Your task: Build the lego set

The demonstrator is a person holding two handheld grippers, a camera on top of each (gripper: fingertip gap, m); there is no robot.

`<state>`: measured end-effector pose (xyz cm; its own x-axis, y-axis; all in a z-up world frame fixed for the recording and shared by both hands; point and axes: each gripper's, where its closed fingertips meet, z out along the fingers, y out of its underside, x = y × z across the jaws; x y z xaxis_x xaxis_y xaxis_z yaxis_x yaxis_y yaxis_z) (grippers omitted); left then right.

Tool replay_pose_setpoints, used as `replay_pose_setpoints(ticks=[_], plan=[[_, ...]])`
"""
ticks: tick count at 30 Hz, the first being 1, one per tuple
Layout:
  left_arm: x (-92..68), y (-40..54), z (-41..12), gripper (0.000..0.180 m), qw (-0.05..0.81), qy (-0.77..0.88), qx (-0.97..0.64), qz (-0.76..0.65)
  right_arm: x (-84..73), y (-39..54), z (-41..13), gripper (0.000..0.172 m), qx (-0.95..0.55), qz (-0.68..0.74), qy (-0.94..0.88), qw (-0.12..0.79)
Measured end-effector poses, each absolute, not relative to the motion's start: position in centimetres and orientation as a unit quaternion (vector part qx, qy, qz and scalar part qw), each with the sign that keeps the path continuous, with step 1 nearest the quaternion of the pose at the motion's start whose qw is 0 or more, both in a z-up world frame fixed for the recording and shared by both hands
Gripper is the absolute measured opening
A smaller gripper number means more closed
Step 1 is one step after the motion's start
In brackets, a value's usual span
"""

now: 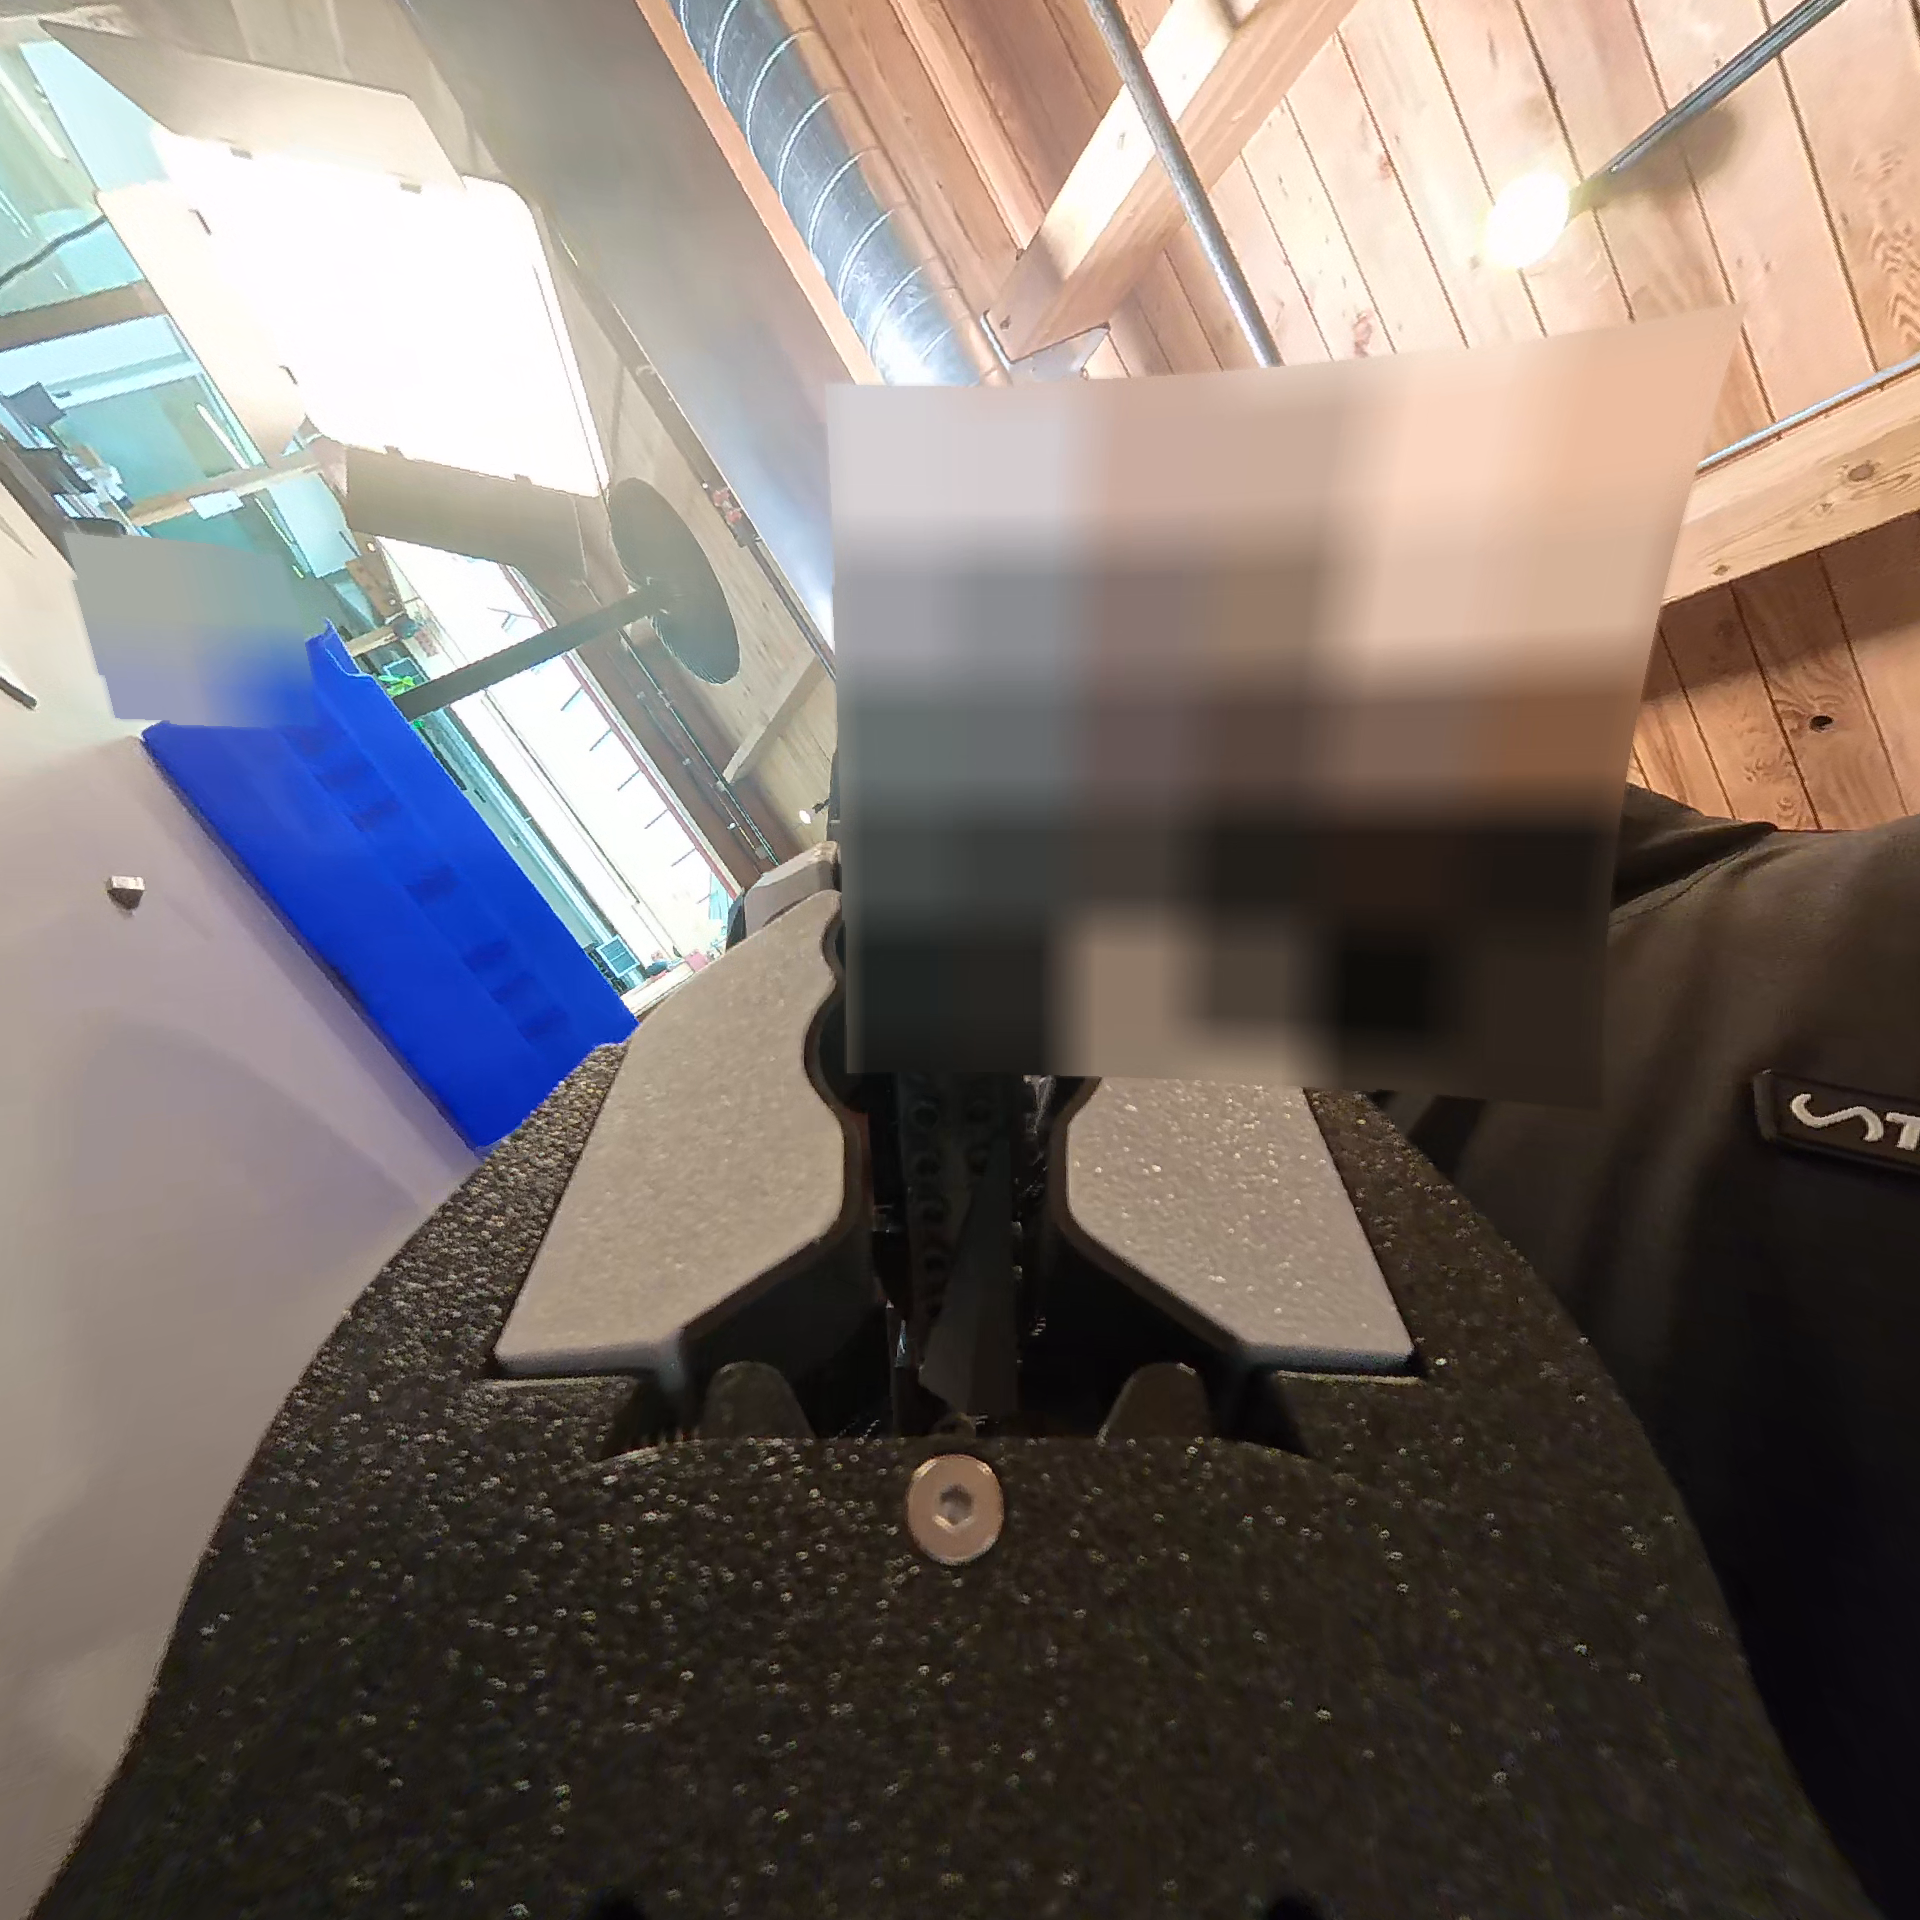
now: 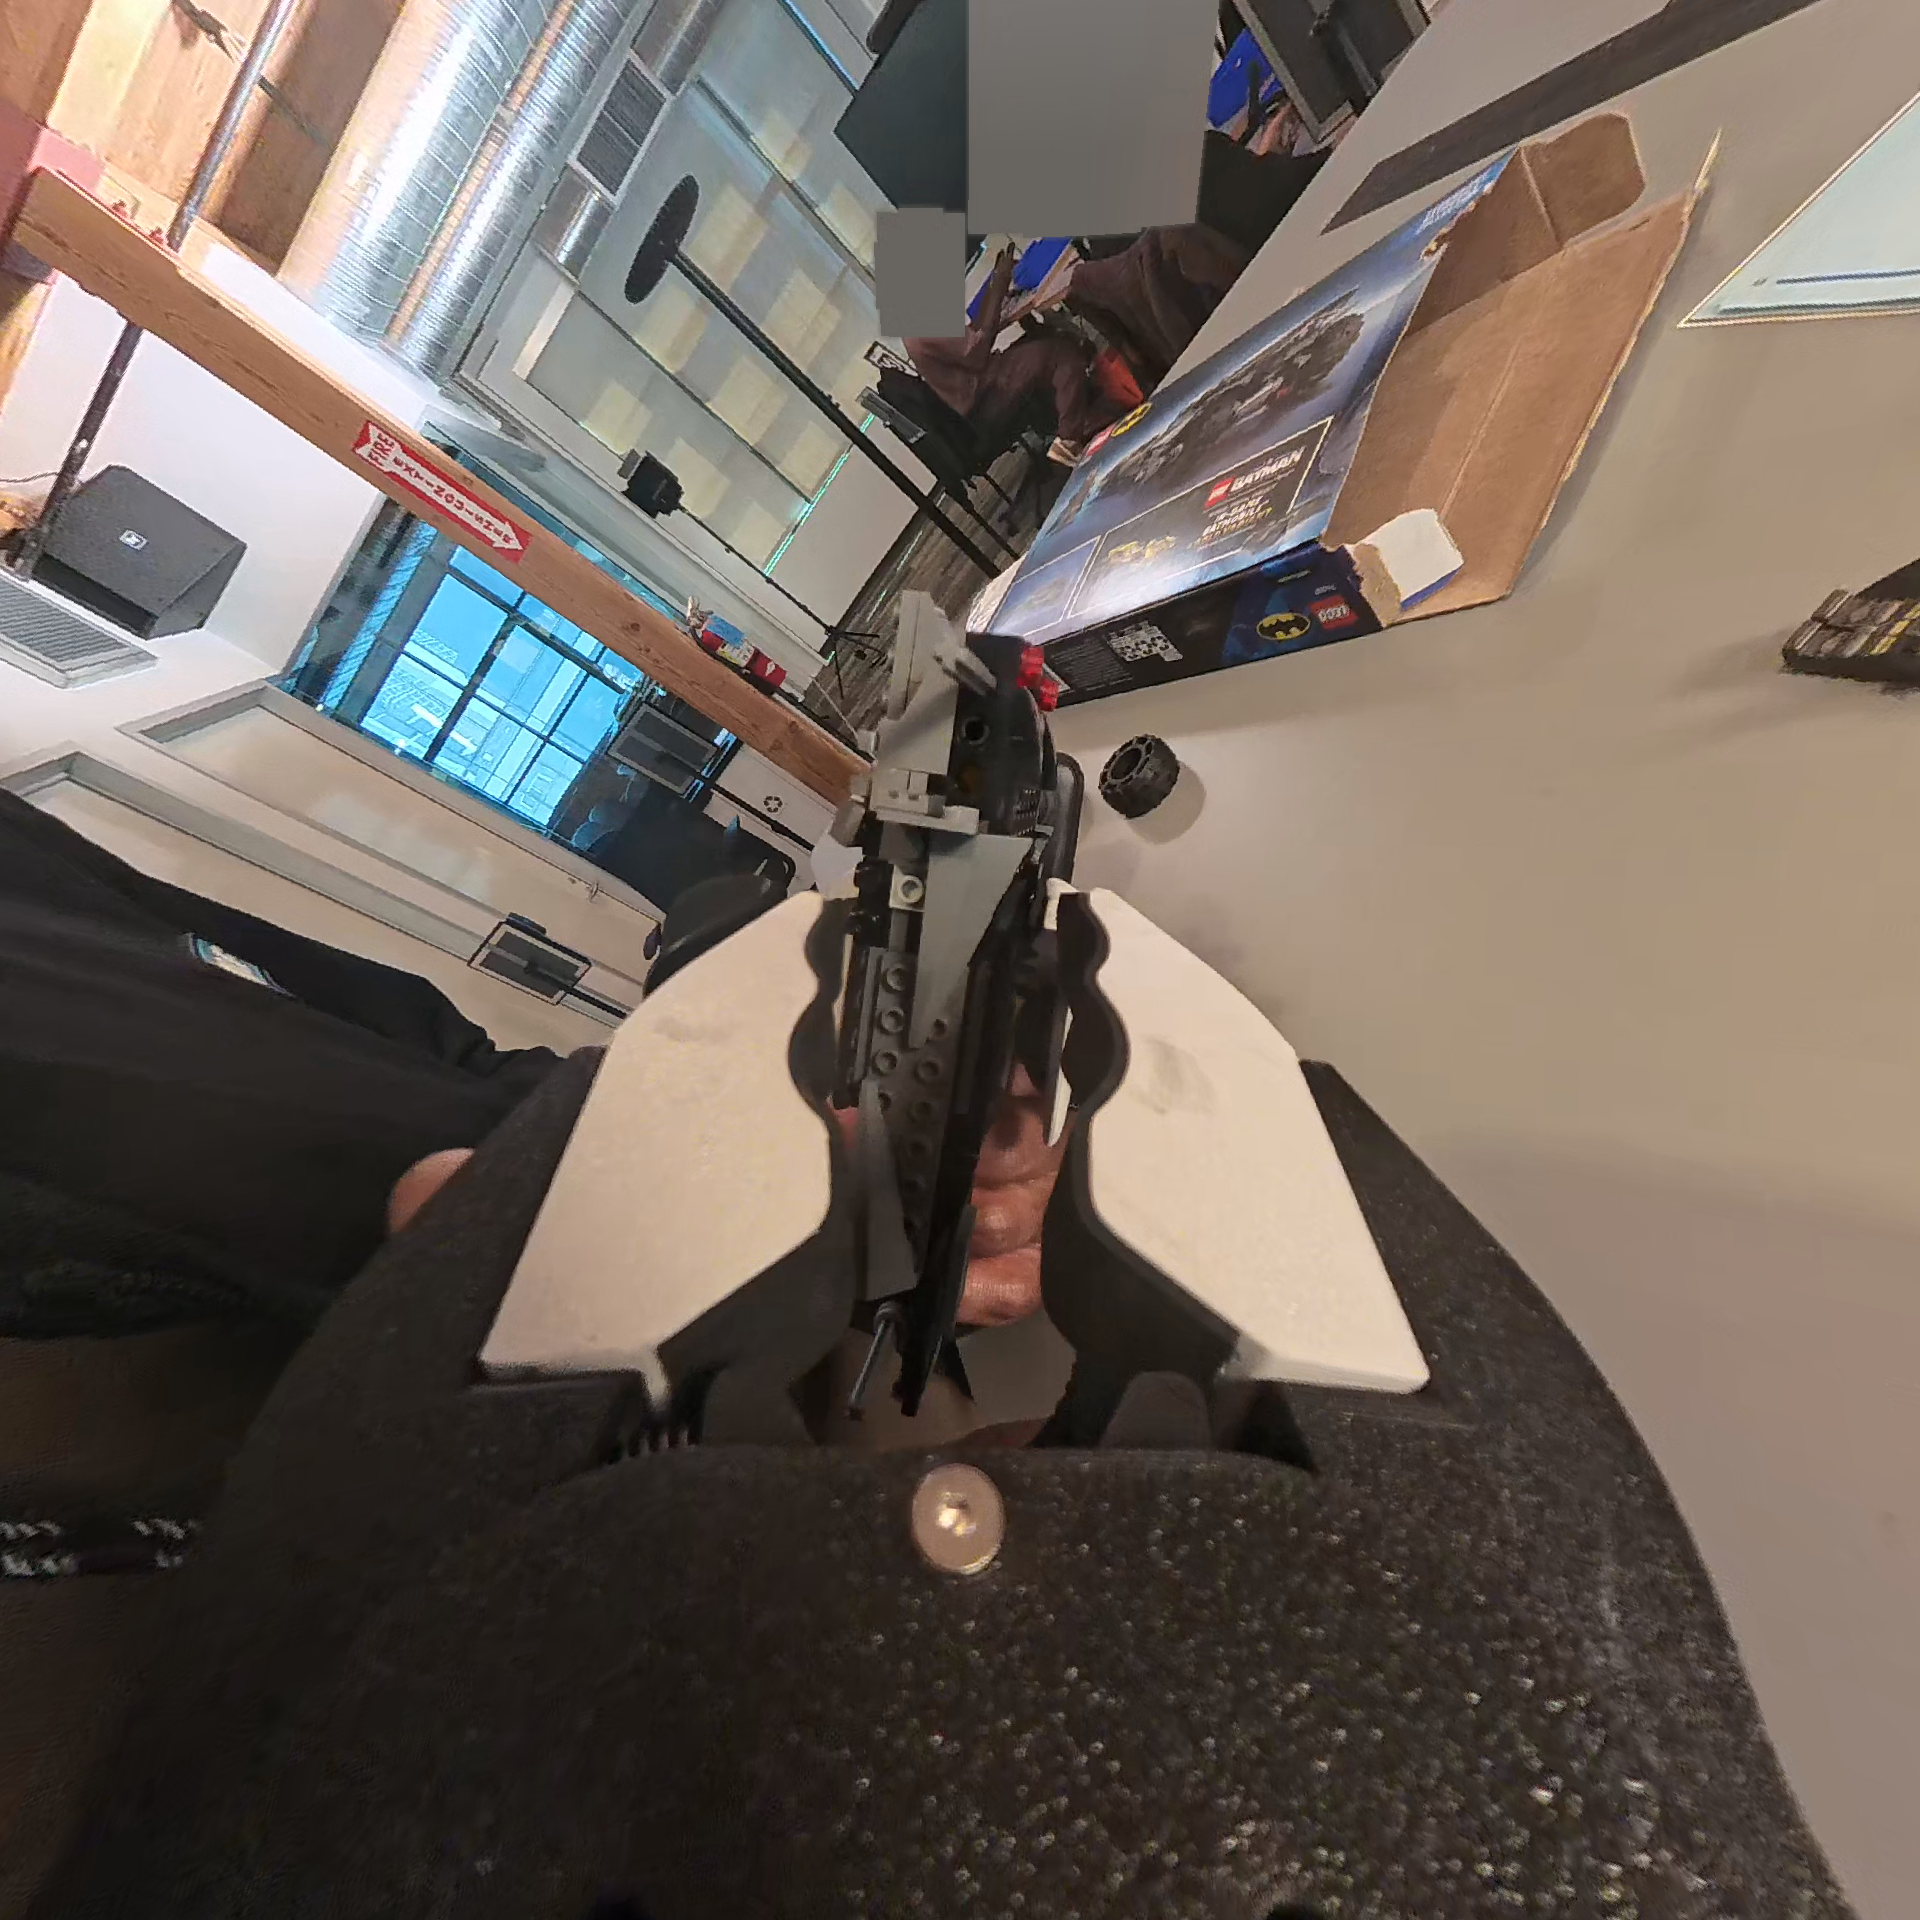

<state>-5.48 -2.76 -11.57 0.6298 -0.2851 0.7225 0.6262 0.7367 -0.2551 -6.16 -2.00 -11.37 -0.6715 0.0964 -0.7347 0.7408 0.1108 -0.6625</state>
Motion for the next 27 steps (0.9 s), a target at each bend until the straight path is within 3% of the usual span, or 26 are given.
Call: replay_pose_setpoints(ticks=[27], plan=[[-6.4, -3.2, -11.2, 0.035, 0.88, -0.363, -0.219, -0.213, -6.6, -2.2, -10.9, 0.038, 0.319, -0.588, 0.691, 0.275]])
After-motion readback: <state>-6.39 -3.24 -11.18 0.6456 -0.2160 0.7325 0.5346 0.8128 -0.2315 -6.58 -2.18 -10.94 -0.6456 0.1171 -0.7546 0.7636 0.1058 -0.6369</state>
